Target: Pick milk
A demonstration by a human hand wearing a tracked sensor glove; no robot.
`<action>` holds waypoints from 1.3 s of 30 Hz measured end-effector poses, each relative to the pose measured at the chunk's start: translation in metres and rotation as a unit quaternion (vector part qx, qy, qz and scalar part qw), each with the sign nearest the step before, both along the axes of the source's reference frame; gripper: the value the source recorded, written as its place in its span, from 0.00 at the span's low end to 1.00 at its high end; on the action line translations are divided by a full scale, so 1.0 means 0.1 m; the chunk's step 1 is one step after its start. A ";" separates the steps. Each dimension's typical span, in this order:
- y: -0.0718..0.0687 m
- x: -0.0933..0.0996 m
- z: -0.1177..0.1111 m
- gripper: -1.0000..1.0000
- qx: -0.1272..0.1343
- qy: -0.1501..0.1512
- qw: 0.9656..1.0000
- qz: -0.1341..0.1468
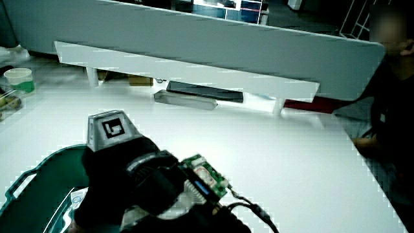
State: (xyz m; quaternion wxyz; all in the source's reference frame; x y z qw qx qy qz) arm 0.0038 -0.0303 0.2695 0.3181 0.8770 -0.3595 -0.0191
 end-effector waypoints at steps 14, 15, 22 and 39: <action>-0.25 -0.23 0.47 0.50 -0.059 0.033 0.998 0.006; -0.26 -0.25 0.49 0.50 -0.056 0.034 0.998 0.007; -0.31 -0.35 0.67 0.50 -0.061 0.046 0.997 0.002; -0.36 -0.41 0.96 0.50 -0.083 0.054 0.995 -0.005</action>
